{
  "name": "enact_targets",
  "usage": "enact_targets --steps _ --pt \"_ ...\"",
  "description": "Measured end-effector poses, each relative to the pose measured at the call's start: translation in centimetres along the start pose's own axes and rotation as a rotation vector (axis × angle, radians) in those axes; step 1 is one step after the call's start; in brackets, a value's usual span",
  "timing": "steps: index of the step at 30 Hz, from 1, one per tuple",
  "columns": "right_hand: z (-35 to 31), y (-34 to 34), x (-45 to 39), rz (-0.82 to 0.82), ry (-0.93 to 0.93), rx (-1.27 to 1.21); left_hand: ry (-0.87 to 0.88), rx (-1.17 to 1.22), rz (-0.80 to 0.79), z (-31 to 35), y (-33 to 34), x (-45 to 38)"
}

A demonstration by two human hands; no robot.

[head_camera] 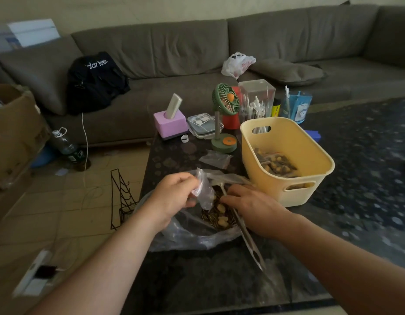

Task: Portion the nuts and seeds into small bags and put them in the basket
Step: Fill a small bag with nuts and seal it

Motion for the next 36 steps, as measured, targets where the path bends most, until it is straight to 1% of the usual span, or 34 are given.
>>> enact_targets --steps 1,2,4,5,6,7,8,12,14,17,19,20,22,25,27,28,30,31,33,34,36 --pt "0.0 -0.4 0.0 0.047 0.016 -0.031 0.026 -0.049 0.016 0.2 -0.1 0.2" --pt "-0.1 -1.0 0.0 0.130 0.044 -0.102 0.050 -0.094 0.040 0.4 -0.2 0.5" --pt "-0.1 -2.6 0.1 0.333 0.146 -0.382 0.083 -0.168 0.072 0.7 0.1 0.9" --pt "-0.1 -3.2 0.1 0.385 0.216 -0.566 0.098 -0.208 0.079 0.8 0.3 1.1" --pt "-0.4 -3.4 0.1 0.391 0.286 -0.741 0.116 -0.248 0.084 0.9 0.6 1.3" --pt "-0.7 -3.5 -0.1 0.386 0.325 -0.854 0.137 -0.290 0.090 1.0 0.9 1.4" --pt "-1.1 -3.6 -0.2 0.386 0.338 -0.883 0.156 -0.328 0.094 1.1 1.2 1.5" --pt "-1.7 -3.2 -0.7 0.344 0.359 -0.778 0.210 -0.536 0.146 1.5 2.2 1.8" --pt "-1.6 -3.2 -0.8 0.340 0.337 -0.713 0.222 -0.531 0.187 1.5 2.1 1.8" --pt "-1.9 -3.1 -1.1 0.289 0.289 -0.596 0.248 -0.480 0.293 1.7 0.9 1.8" --pt "-1.6 -2.7 -1.1 0.254 0.330 -0.633 0.303 -0.454 0.316 2.0 0.7 2.0" --pt "-1.4 -2.6 -1.1 0.252 0.355 -0.676 0.343 -0.436 0.289 2.1 1.0 2.0" --pt "-1.2 -2.5 -1.1 0.255 0.389 -0.782 0.467 -0.448 0.182 2.5 2.2 2.5" --pt "-1.1 -2.9 -1.1 0.230 0.371 -0.894 0.735 -0.688 0.085 3.7 3.0 3.3" --pt "-1.1 -3.3 -1.1 0.191 0.328 -0.954 0.797 -0.844 0.018 3.7 3.0 3.3" --pt "-1.1 -3.5 -1.1 0.179 0.303 -0.953 0.786 -0.915 -0.007 3.5 2.9 3.1" --pt "-1.0 -3.7 -1.2 0.145 0.264 -0.872 0.722 -1.010 -0.026 3.1 2.8 2.5" --pt "-1.1 -3.7 -1.2 0.122 0.243 -0.809 0.664 -0.997 -0.040 2.7 2.8 2.2" --pt "-1.5 -3.5 -1.3 0.102 0.199 -0.716 0.486 -0.863 -0.111 1.5 3.1 1.4" --pt "-1.8 -3.4 -1.3 0.110 0.179 -0.681 0.402 -0.798 -0.155 0.8 3.2 1.1" --pt "-1.9 -3.9 -1.2 0.179 0.146 -0.597 0.321 -0.760 -0.196 0.1 3.5 0.8"
Point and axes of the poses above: each hand's wrist, its own x-axis away from the middle knuckle, its own y-axis out of the palm, z = x × y, the point moved 6 cm from there along -x, towards the middle knuckle, and after that the axes turned 1 degree about -z, right-handed, at the moved point
